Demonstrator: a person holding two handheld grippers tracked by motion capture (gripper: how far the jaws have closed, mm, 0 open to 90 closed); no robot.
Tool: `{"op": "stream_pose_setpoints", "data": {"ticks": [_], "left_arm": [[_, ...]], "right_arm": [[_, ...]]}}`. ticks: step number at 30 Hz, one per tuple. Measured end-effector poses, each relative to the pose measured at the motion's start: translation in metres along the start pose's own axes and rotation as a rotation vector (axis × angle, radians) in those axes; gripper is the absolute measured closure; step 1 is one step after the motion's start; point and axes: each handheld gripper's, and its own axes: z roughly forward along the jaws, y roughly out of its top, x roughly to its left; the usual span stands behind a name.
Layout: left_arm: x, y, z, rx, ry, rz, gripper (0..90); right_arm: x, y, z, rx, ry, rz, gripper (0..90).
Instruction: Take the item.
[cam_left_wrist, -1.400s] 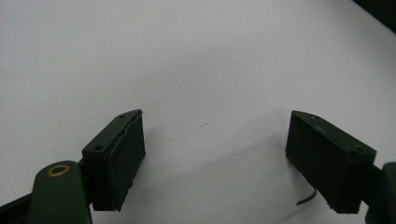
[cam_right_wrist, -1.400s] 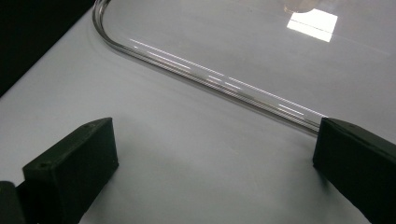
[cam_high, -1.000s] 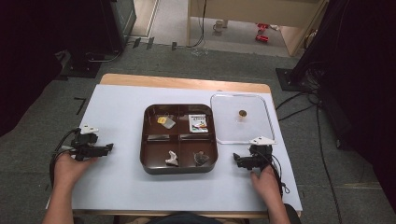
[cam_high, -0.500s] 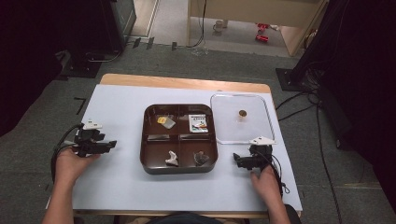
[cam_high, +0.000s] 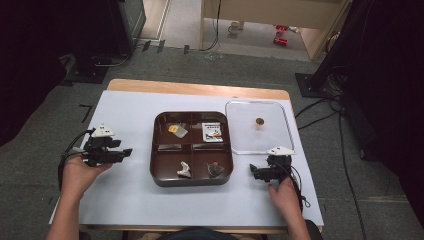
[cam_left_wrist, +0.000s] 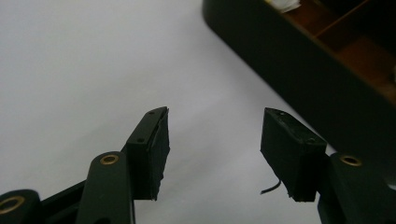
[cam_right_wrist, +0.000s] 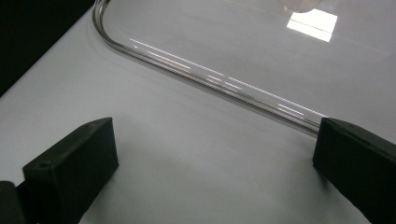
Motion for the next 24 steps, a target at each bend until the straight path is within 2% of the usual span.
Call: {"op": "stream_pose_setpoints", "data": {"ticks": [2, 5, 10, 11, 24], "left_arm": [[-0.005, 0.003, -0.002, -0.017, -0.018, 0.018, 42.0], [-0.011, 0.008, -0.002, -0.016, -0.034, 0.041, 42.0], [-0.018, 0.014, -0.003, -0.029, -0.056, 0.06, 42.6], [-0.022, 0.017, -0.003, -0.034, -0.075, 0.066, 42.6], [-0.042, 0.034, 0.003, -0.055, -0.16, 0.128, 42.7]], "right_arm": [[0.0, 0.0, 0.0, 0.001, 0.001, 0.0, 0.0], [0.0, 0.0, 0.0, 0.001, 0.001, 0.002, 0.0], [0.0, 0.0, 0.0, 0.001, 0.0, 0.002, 0.0], [0.0, 0.0, 0.0, 0.001, 0.0, 0.002, 0.0], [0.0, 0.0, 0.0, 0.001, 0.0, 0.001, 0.0]]}}
